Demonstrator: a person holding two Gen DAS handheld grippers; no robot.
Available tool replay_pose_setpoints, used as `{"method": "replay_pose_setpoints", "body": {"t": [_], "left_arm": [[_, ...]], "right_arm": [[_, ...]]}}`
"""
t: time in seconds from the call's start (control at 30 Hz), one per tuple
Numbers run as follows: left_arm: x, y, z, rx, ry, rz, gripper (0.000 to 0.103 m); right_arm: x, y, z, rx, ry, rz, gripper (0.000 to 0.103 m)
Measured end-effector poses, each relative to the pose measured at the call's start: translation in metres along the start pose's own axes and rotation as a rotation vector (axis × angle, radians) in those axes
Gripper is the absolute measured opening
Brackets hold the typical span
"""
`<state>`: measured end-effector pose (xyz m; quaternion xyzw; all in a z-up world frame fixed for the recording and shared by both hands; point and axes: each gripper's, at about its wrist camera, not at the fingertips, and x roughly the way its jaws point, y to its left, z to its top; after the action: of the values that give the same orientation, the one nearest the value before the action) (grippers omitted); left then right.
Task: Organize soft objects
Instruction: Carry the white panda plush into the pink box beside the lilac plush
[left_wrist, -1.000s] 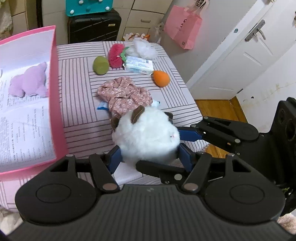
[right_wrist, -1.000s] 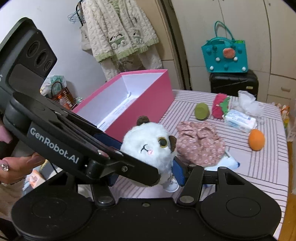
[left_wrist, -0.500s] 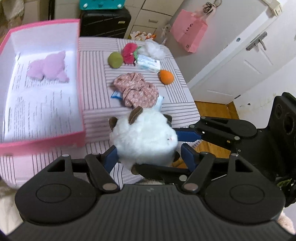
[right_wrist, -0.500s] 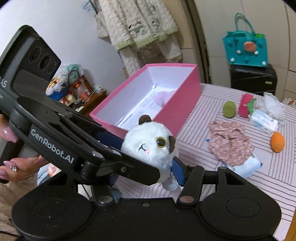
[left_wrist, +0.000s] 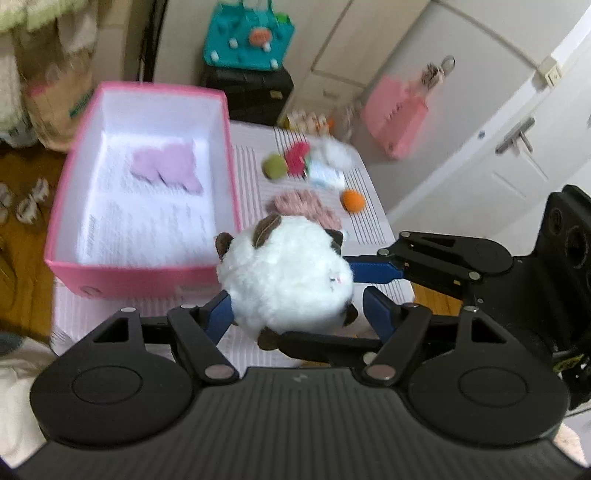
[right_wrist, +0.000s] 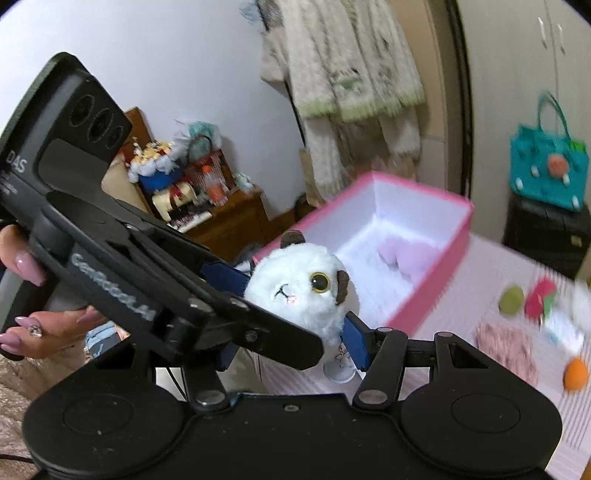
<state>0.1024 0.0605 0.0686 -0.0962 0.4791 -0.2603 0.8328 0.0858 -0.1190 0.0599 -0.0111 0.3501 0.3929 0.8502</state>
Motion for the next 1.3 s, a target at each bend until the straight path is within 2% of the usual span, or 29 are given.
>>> {"method": "replay_pose_setpoints", "body": {"t": [0.2, 0.4, 0.47, 0.53, 0.7, 0.8, 0.97, 1.07, 1.17, 1.3], "left_arm": [[-0.012, 0.023, 0.022, 0.021, -0.086, 0.038, 0.073], [-0.001, 0.052, 0.052, 0.07, -0.176, 0.071, 0.072], [0.01, 0.062, 0.063, 0.095, -0.198, 0.103, 0.071], [0.026, 0.072, 0.075, 0.114, -0.209, 0.173, 0.069], [0.066, 0.108, 0.103, 0.063, -0.131, 0.178, 0.065], [0.083, 0.123, 0.111, 0.063, -0.127, 0.187, 0.063], [0.106, 0.134, 0.121, 0.122, -0.141, 0.234, 0.063], [0.119, 0.144, 0.128, 0.11, -0.099, 0.254, 0.063], [0.132, 0.154, 0.134, 0.053, -0.028, 0.294, 0.062], [0.144, 0.158, 0.138, 0.035, 0.002, 0.338, 0.062]], "right_arm": [[0.021, 0.001, 0.03, -0.052, -0.045, -0.018, 0.061], [0.059, -0.019, 0.052, -0.103, -0.118, -0.037, 0.059], [0.077, -0.032, 0.057, -0.131, -0.123, 0.0, 0.059], [0.095, -0.05, 0.059, -0.108, -0.147, 0.053, 0.058], [0.137, -0.088, 0.063, -0.044, -0.123, 0.089, 0.056], [0.155, -0.094, 0.065, -0.09, -0.112, 0.059, 0.055], [0.181, -0.094, 0.07, -0.233, -0.092, -0.017, 0.054], [0.196, -0.101, 0.074, -0.245, -0.046, -0.022, 0.053], [0.211, -0.107, 0.077, -0.228, 0.013, -0.006, 0.051], [0.222, -0.101, 0.077, -0.279, 0.053, -0.061, 0.05]]}}
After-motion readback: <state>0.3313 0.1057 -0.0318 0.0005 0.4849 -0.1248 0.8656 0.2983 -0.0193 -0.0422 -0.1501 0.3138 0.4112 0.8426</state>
